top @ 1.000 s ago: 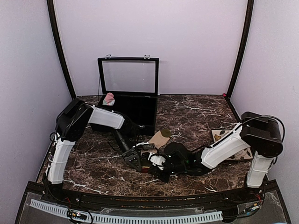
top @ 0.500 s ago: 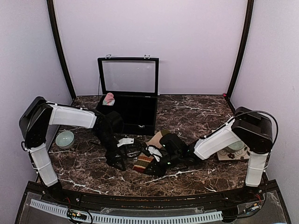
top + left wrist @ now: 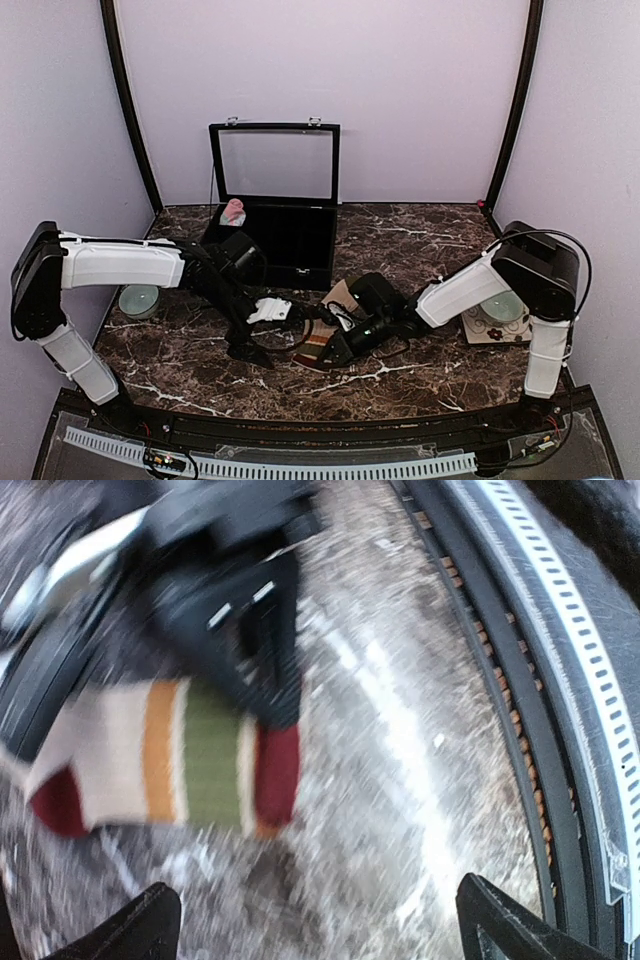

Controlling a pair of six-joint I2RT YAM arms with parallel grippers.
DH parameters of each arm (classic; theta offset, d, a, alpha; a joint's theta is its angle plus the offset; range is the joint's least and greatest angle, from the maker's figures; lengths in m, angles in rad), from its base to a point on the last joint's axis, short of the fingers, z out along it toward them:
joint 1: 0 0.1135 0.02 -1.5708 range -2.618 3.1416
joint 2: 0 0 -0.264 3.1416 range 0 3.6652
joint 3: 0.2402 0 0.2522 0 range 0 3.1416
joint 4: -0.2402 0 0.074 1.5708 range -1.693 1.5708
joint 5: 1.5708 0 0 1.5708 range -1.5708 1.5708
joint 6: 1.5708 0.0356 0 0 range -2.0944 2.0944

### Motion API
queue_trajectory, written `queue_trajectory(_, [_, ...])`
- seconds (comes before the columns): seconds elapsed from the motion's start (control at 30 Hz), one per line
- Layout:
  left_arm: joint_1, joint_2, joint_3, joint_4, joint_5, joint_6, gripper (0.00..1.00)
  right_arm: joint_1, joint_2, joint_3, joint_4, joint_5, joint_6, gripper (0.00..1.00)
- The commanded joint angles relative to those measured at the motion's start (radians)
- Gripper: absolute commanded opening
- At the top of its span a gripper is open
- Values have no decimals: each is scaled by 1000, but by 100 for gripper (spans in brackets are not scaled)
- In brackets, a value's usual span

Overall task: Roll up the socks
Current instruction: Roll the sock at the center of the board.

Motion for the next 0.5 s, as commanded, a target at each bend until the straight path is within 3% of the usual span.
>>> queue_trajectory(0.0, [-110, 35, 15, 59, -28, 78, 99, -11, 68, 18, -173, 14, 42, 0])
queue_trajectory(0.13, [-142, 75, 35, 110, -66, 52, 98, -15, 67, 6, -172, 7, 59, 0])
queue_trajectory(0.3, [-152, 91, 9, 200, -81, 61, 88, -31, 72, -1, -161, -12, 72, 0])
queue_trajectory(0.37, [-154, 110, 15, 207, -92, 66, 80, -35, 75, 3, -162, -16, 74, 0])
queue_trajectory(0.47, [-156, 137, 26, 206, -95, 66, 56, -42, 76, 5, -164, -17, 74, 0])
